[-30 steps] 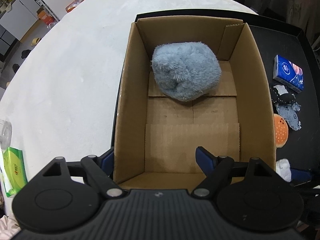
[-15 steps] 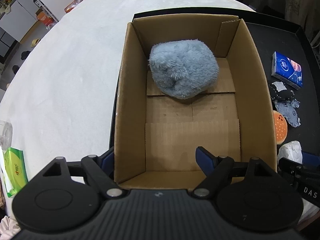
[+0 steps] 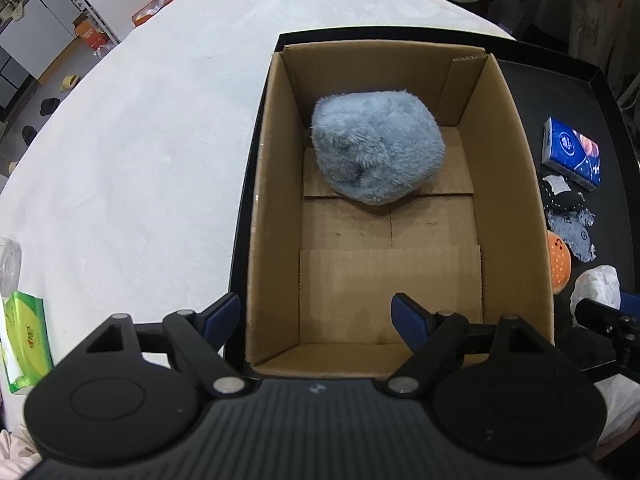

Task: Organize soft objects
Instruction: 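Carry the white paper ball with the right tool into the box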

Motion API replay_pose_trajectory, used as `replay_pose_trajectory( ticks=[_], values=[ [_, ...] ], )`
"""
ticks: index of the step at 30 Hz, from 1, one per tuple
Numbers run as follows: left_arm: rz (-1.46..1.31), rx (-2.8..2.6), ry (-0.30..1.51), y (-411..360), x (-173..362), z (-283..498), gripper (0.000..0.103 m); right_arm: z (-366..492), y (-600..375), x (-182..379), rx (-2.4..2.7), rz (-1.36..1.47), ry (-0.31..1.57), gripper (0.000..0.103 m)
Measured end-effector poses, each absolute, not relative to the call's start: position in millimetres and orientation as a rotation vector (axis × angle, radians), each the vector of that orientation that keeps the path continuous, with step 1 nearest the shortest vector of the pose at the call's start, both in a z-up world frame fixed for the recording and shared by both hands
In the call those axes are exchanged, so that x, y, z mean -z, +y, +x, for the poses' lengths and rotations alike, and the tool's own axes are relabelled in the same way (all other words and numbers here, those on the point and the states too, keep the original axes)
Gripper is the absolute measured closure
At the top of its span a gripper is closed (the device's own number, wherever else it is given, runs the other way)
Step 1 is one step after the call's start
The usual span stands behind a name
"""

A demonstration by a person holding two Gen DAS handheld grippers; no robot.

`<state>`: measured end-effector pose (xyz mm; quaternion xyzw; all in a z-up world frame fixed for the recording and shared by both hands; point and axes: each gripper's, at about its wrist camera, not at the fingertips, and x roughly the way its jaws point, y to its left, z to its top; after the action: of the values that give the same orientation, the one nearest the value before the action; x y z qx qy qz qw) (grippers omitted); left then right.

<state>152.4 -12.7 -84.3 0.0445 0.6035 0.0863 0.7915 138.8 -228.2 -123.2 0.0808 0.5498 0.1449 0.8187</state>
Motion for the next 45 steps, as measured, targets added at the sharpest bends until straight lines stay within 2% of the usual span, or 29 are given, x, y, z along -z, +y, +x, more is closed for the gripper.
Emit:
replay_pose_trajectory(
  ticks=[16,22,27,33,38,45],
  values=[
    [0.056,-0.174,1.240,4.6,79.5,147.5,0.022,143.6,-212.8,91.1,-0.333,0.158,1.119,0.059],
    [0.058,-0.161,1.225,7.1,79.4,144.4,0.025,147.4,-200.1,74.9,-0.365,0.127,1.056,0.059],
    [0.056,-0.158,1.213,10.6,79.2,143.8,0.031,152.5,-189.9,64.0,-0.370,0.088,1.019,0.059],
    [0.050,-0.156,1.219,15.7,82.0,144.2,0.045,161.1,-179.6,53.4,-0.372,0.060,0.987,0.059],
    [0.010,-0.156,1.233,25.0,86.1,142.7,0.066,167.1,-167.6,43.9,-0.380,0.026,0.962,0.059],
    [-0.020,-0.165,1.226,35.9,88.8,139.1,0.082,173.2,-152.6,36.2,-0.394,-0.018,0.941,0.059]
  ],
)
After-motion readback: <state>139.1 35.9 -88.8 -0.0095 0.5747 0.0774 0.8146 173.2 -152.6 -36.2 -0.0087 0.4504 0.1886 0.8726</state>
